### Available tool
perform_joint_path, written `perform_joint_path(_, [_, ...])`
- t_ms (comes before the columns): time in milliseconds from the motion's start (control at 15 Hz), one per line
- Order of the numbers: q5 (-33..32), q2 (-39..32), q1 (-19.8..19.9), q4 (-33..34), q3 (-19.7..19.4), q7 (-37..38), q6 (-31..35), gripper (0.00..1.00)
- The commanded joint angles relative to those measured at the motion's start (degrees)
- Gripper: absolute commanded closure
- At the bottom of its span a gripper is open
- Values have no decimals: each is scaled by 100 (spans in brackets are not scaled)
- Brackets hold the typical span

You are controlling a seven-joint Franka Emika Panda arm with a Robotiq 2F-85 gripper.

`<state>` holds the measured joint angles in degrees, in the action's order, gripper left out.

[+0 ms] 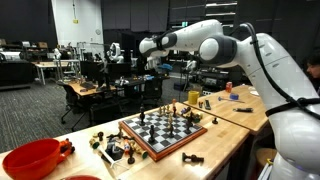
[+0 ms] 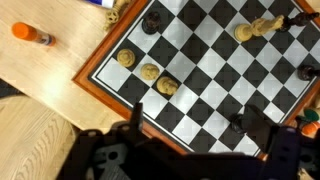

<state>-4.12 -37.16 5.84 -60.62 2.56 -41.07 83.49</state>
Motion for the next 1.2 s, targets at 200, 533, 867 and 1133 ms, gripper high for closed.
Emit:
perform_joint_path(200, [462, 1762, 226, -2134, -1, 146, 1055, 0])
perform_joint_path(533, [419, 1873, 171, -2263, -133, 93, 1161, 0])
perform_joint_path(867, [426, 2159, 163, -2658, -164, 92, 1291, 0])
perform_joint_path(1133, [226, 2306, 82, -2895, -211, 464, 1624, 0])
